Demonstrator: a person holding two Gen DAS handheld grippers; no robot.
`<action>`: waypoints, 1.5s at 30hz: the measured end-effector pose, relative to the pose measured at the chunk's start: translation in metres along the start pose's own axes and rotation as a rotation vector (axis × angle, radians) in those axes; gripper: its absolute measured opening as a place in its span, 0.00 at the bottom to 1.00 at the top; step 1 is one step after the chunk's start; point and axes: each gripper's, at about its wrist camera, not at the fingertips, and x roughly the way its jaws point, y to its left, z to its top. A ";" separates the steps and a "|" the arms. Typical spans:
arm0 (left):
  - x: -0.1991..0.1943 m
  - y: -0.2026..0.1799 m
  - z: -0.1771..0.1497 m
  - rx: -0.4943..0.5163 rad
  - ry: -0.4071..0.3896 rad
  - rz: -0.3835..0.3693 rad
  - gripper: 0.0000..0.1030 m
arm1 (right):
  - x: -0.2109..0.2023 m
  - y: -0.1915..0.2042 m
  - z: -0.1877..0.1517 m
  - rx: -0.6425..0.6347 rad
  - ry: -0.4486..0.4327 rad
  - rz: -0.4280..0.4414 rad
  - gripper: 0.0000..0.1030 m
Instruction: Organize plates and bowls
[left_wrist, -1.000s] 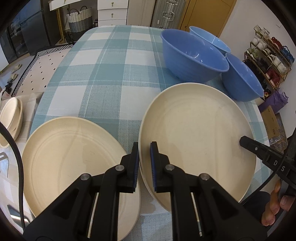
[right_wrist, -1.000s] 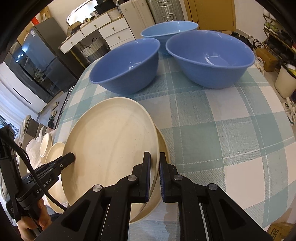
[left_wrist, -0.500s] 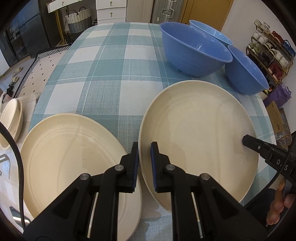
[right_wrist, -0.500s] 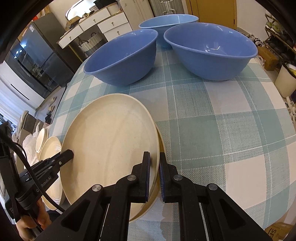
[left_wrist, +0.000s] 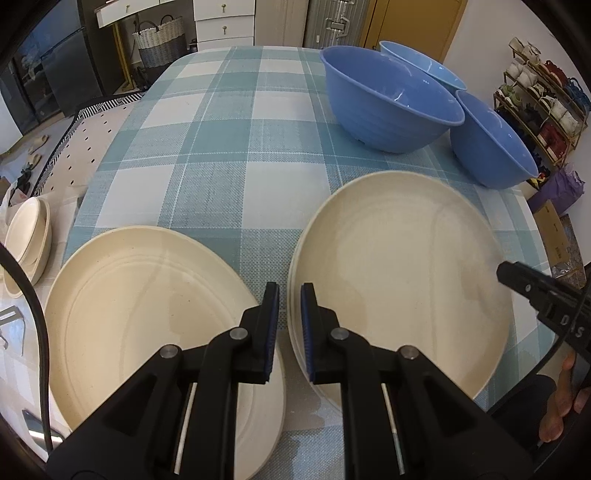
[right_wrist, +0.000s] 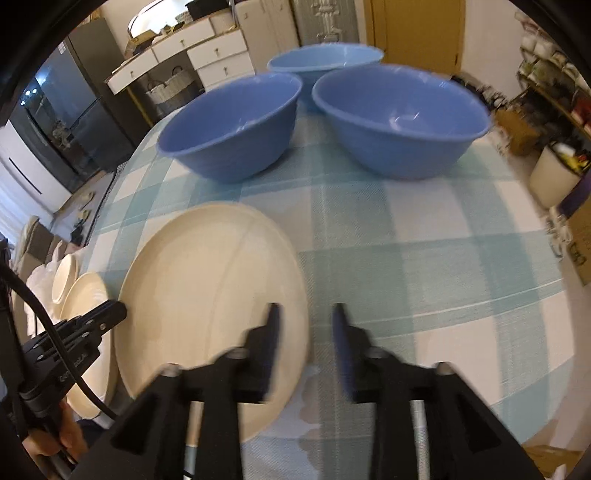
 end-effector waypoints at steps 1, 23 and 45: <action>-0.001 0.000 0.000 -0.001 -0.003 0.002 0.09 | -0.002 -0.002 0.001 0.007 -0.006 0.004 0.46; -0.038 -0.005 0.009 0.020 -0.037 -0.065 0.78 | -0.027 -0.021 0.006 0.049 -0.019 0.131 0.90; -0.020 0.014 0.010 -0.018 -0.034 -0.119 0.81 | -0.021 -0.013 0.011 0.002 -0.033 0.160 0.92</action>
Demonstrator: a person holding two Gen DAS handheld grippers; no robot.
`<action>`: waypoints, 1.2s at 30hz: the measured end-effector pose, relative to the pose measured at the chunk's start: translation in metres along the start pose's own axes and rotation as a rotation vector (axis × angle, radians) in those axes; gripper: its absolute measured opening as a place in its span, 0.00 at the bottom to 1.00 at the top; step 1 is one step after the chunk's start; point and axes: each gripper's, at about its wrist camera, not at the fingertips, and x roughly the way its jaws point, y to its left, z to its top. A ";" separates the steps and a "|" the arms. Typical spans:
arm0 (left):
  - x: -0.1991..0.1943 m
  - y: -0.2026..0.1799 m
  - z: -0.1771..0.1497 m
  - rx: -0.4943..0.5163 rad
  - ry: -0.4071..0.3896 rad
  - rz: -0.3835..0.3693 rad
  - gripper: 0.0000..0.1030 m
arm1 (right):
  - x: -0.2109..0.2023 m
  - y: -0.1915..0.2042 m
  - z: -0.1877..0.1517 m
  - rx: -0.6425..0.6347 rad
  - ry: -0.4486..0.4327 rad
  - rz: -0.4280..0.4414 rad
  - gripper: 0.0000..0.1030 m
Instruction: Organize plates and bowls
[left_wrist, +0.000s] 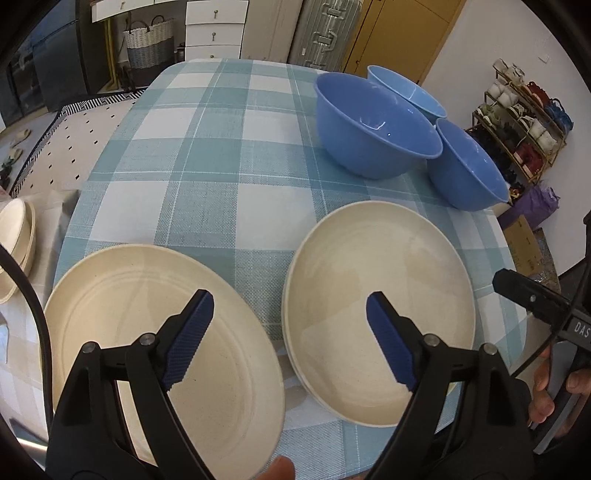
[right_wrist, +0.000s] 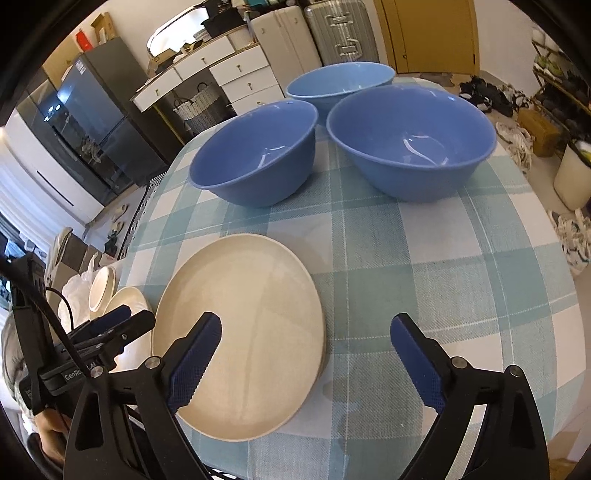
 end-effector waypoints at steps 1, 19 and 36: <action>0.001 0.000 0.001 0.009 0.001 0.006 0.81 | 0.001 0.002 0.001 -0.010 -0.002 0.003 0.92; -0.002 -0.024 0.010 0.107 0.004 0.013 0.81 | 0.010 -0.006 0.004 -0.007 0.016 0.001 0.92; 0.023 -0.034 0.032 0.163 0.074 -0.062 0.80 | 0.026 -0.014 0.012 -0.004 0.061 -0.007 0.92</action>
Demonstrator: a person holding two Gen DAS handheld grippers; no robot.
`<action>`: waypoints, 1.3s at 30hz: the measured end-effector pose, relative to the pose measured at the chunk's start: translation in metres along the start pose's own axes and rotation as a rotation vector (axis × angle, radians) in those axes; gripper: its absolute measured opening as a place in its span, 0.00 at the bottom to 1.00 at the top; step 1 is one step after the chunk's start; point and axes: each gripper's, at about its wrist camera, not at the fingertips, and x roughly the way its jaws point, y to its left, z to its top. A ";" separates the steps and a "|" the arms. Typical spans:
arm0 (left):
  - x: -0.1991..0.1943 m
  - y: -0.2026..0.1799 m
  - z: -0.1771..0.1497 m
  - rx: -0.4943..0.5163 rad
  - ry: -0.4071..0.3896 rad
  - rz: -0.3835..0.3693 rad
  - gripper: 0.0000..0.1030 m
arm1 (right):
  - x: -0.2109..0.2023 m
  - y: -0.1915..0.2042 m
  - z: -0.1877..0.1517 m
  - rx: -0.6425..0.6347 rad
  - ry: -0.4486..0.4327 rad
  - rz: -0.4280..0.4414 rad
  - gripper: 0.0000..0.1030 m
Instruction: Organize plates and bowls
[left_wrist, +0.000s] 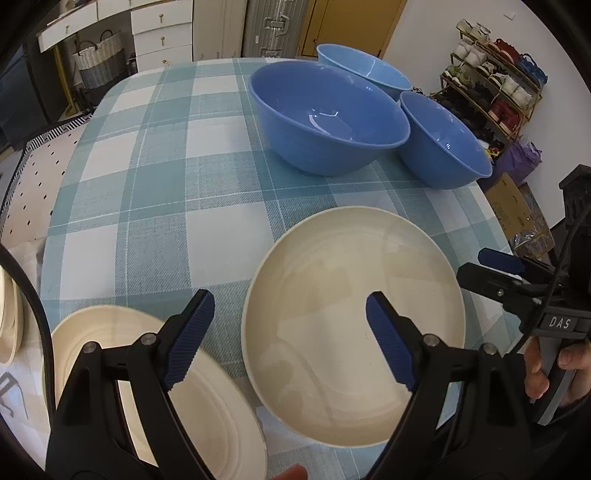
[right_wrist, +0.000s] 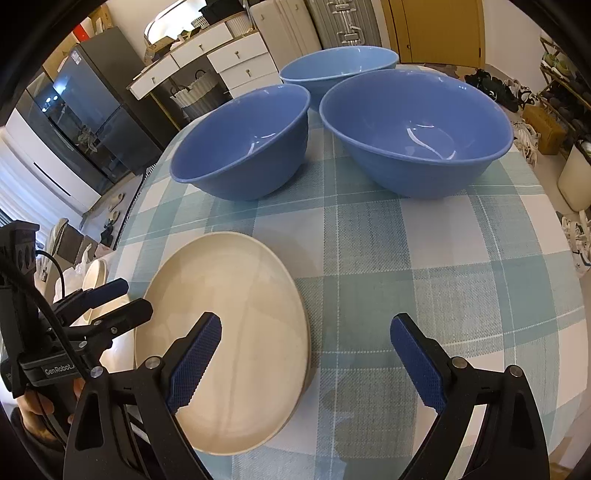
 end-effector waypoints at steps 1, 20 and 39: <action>0.003 0.000 0.002 -0.001 0.008 -0.002 0.80 | 0.002 -0.001 0.001 0.000 0.003 0.002 0.92; 0.034 0.008 0.015 -0.005 0.056 -0.050 0.68 | 0.023 -0.008 0.009 0.017 0.046 -0.004 0.92; 0.047 0.012 0.008 -0.026 0.084 -0.067 0.49 | 0.039 0.000 0.004 0.019 0.094 0.011 0.81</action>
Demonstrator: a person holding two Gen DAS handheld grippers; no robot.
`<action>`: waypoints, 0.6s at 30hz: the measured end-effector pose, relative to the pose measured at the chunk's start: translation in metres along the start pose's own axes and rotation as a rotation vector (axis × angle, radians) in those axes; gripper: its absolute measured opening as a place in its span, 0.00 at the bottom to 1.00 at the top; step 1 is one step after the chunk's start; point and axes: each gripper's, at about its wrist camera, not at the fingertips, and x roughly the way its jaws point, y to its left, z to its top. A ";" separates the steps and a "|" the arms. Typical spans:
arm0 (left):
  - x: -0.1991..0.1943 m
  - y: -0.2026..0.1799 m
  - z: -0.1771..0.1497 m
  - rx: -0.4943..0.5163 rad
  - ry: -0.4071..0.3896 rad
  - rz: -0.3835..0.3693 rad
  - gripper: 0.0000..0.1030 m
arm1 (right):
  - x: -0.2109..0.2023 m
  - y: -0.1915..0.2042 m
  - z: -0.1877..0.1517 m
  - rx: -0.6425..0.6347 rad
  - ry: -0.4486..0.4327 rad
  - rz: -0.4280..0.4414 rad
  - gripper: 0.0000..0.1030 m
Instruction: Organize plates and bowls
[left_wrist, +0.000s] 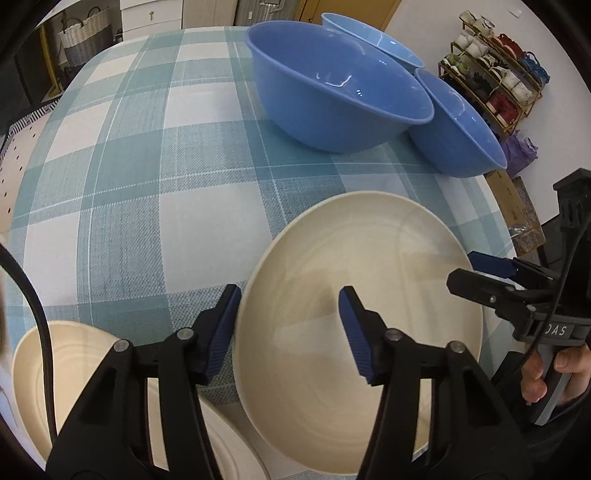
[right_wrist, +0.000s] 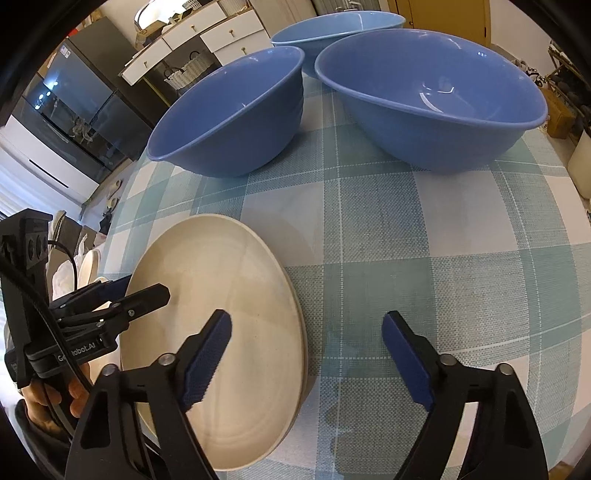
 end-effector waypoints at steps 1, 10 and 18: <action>0.000 0.001 0.000 -0.003 0.000 -0.001 0.48 | 0.000 0.001 0.000 -0.002 0.002 0.000 0.79; 0.003 0.007 -0.004 -0.016 0.014 0.007 0.35 | 0.006 0.002 0.000 -0.006 0.023 0.008 0.66; 0.002 0.011 -0.007 -0.016 0.015 0.005 0.30 | 0.009 -0.002 -0.003 0.005 0.040 0.014 0.54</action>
